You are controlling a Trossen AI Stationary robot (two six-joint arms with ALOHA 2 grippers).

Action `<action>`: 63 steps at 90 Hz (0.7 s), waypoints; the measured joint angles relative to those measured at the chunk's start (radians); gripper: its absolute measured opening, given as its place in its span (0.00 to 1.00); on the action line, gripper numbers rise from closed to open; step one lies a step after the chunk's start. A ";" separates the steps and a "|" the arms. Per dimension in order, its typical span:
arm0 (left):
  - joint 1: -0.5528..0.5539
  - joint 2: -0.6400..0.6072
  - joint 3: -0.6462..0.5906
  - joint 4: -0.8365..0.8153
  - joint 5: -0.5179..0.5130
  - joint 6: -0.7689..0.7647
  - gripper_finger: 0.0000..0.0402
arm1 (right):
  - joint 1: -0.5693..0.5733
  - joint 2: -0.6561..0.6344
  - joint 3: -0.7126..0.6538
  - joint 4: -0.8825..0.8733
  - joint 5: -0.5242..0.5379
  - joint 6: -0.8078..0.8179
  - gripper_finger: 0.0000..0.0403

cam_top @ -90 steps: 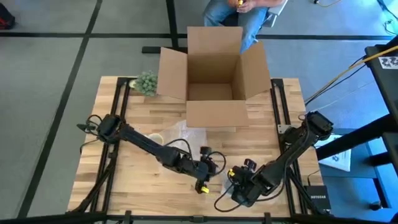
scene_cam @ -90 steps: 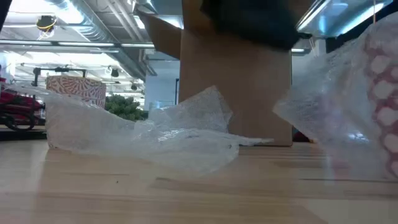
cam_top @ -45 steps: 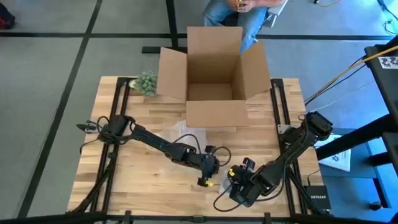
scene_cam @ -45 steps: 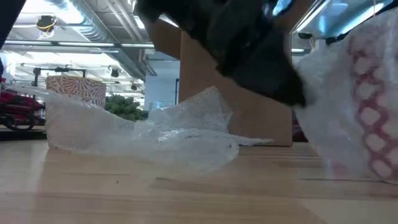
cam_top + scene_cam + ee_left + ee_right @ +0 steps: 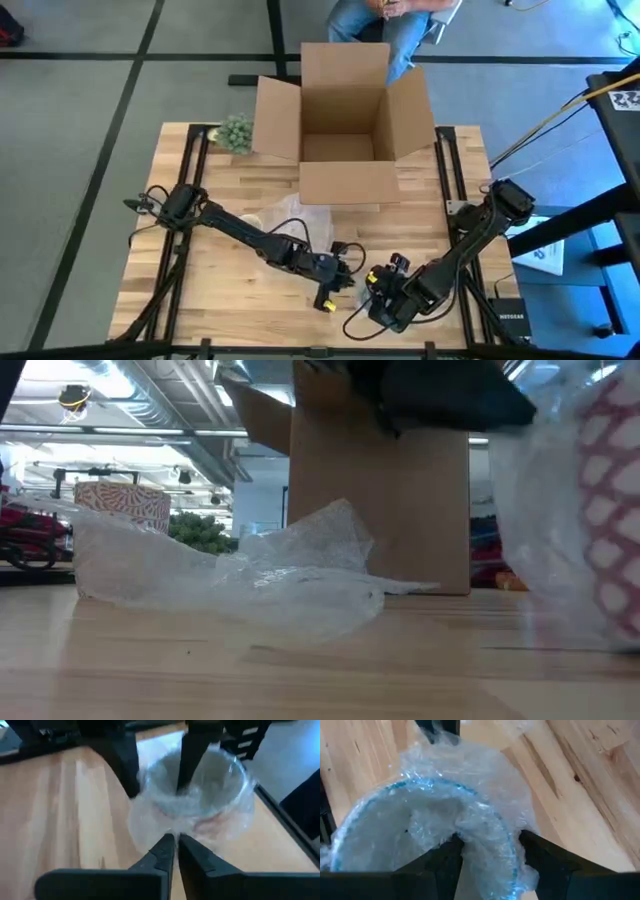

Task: Wrap mug
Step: Wrap the red mug with the right bubble wrap

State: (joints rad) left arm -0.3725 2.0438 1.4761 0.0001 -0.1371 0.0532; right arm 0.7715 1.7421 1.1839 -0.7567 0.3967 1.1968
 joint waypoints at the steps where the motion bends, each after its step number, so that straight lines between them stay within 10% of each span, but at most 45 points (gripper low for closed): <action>1: 0.000 0.000 0.000 -0.002 0.000 0.000 0.04 | 0.000 0.000 0.000 0.000 0.000 0.000 0.45; 63: -0.001 -0.035 0.004 0.040 -0.033 0.002 0.08 | 0.000 0.001 0.000 0.007 0.011 0.003 0.45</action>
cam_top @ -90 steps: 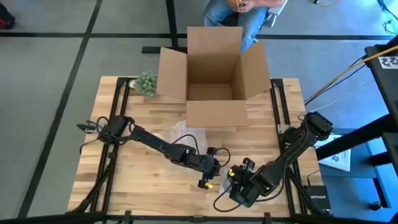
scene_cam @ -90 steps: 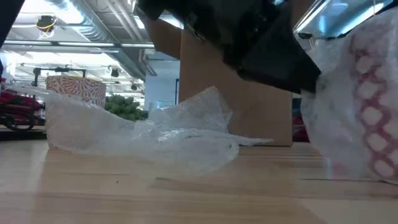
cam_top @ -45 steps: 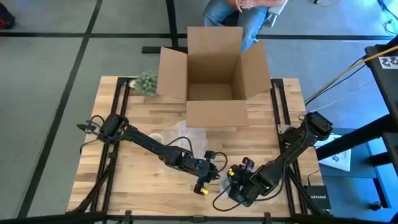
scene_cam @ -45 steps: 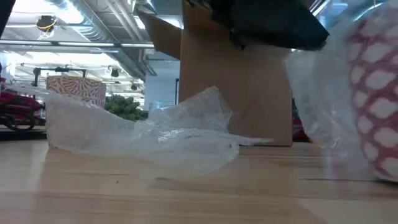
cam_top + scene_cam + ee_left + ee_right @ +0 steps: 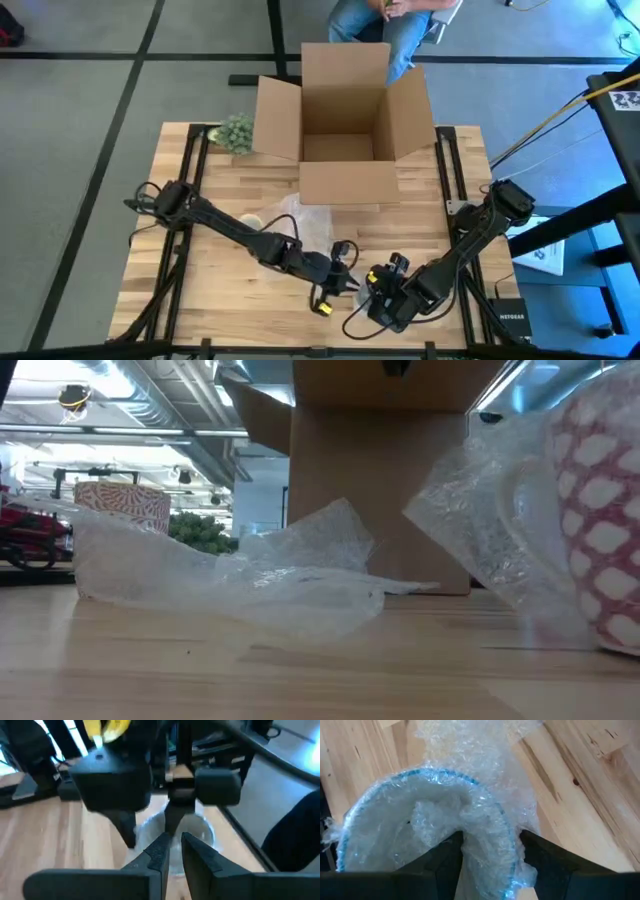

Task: Wrap mug
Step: Wrap the red mug with the right bubble wrap

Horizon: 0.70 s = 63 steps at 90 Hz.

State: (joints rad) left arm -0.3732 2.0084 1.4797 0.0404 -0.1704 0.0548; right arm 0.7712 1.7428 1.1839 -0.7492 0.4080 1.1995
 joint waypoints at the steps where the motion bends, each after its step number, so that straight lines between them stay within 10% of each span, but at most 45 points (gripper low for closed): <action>1: 0.001 0.004 -0.001 -0.004 -0.004 -0.001 0.08 | 0.000 0.000 0.000 0.000 0.000 0.000 0.45; 63: 0.056 0.043 -0.003 -0.056 -0.049 0.024 0.00 | 0.000 0.000 0.000 0.001 0.002 -0.001 0.45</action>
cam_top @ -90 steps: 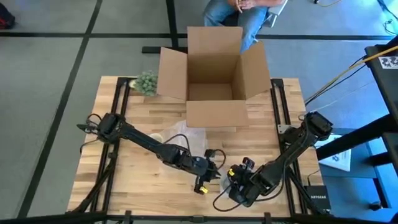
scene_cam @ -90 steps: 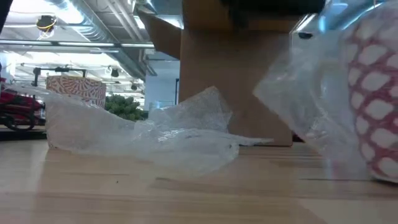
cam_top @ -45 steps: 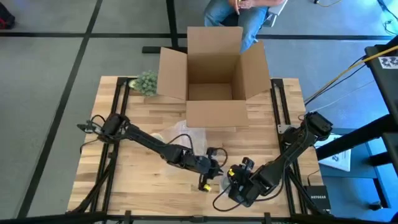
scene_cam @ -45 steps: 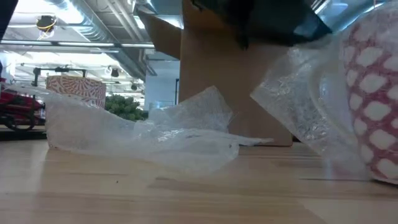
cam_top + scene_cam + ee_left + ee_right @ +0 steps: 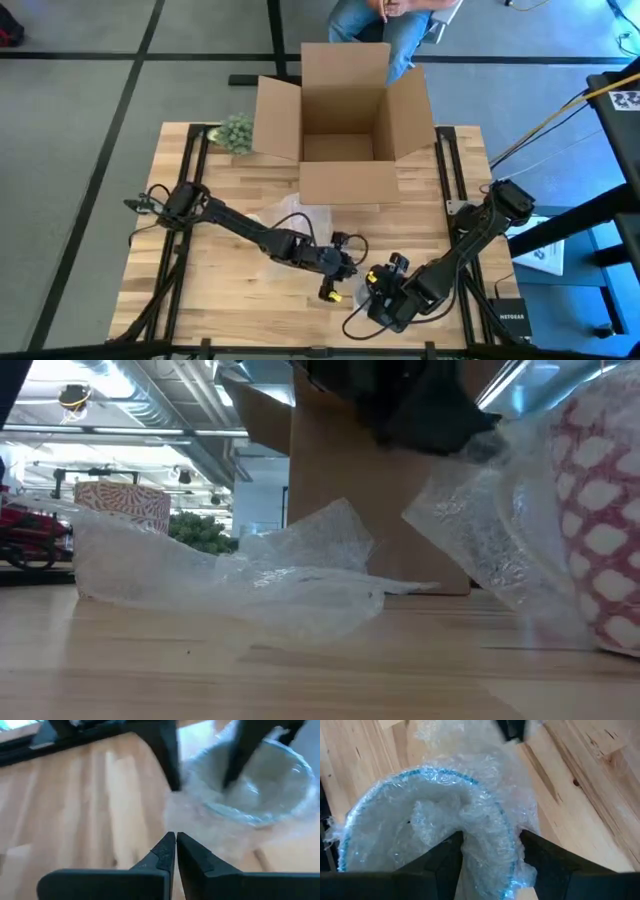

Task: Wrap mug
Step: Wrap the red mug with the right bubble wrap

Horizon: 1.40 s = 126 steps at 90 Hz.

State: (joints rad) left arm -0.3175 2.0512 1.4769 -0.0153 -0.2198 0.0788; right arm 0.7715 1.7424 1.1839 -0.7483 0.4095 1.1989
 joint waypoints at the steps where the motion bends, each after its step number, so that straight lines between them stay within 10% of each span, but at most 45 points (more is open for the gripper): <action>1: 0.001 0.000 0.000 0.000 -0.001 0.000 0.01 | 0.000 0.000 0.000 0.000 0.000 0.000 0.45; 62: 0.005 -0.006 0.000 -0.035 0.134 0.008 0.39 | 0.000 0.000 0.000 0.000 0.000 -0.002 0.45; 85: -0.002 0.025 0.001 0.058 0.183 0.030 0.37 | 0.000 -0.001 0.000 0.000 0.010 -0.002 0.45; 113: -0.018 0.034 0.004 0.076 0.116 0.036 0.03 | 0.001 -0.001 0.000 0.000 0.016 -0.001 0.45; 126: -0.030 0.021 0.035 0.078 0.104 0.008 0.03 | 0.000 -0.001 0.000 0.008 0.018 -0.001 0.45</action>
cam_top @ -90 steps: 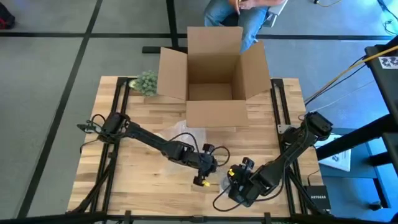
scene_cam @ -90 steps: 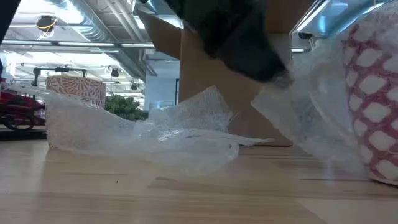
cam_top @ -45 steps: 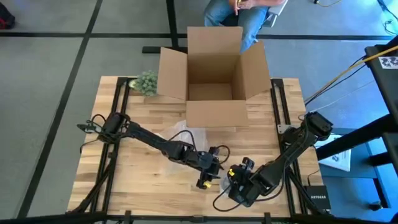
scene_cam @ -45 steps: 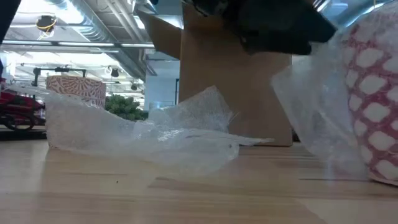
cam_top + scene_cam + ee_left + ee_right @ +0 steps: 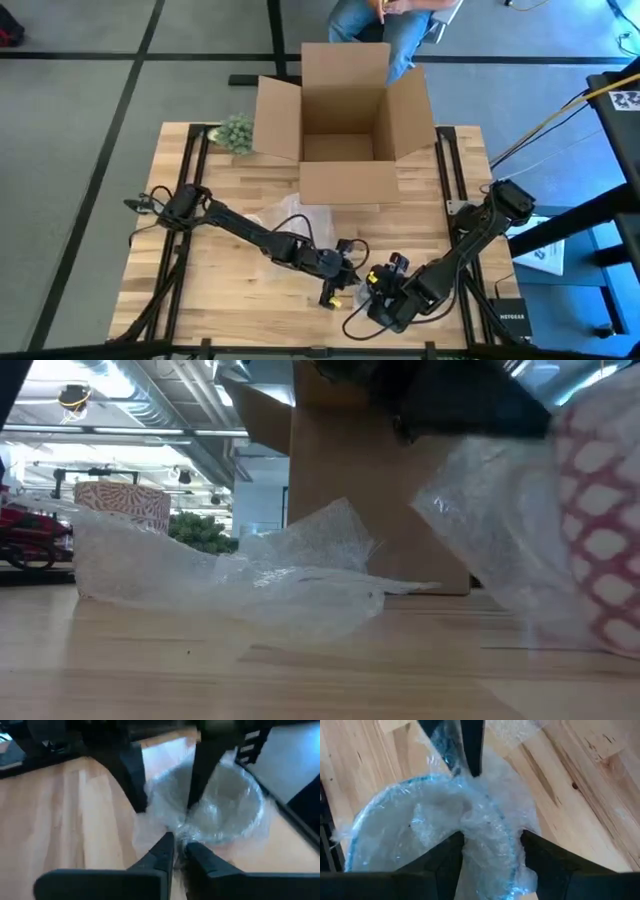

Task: Wrap mug
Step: Wrap the red mug with the right bubble wrap

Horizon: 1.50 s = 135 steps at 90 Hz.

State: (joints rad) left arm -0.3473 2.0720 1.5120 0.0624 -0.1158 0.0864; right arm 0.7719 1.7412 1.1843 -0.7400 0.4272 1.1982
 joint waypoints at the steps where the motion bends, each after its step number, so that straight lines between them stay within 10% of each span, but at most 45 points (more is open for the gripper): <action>1: -0.002 0.000 0.003 0.000 0.001 0.000 0.03 | 0.000 0.000 0.000 0.000 0.000 0.000 0.45; 135: -0.053 0.130 0.012 0.200 -0.021 -0.071 0.04 | 0.006 -0.005 0.227 -0.229 -0.019 -0.080 0.38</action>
State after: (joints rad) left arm -0.4006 2.2017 1.5242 0.2626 -0.1371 0.0155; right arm 0.7784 1.7359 1.4108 -0.9689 0.4084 1.1179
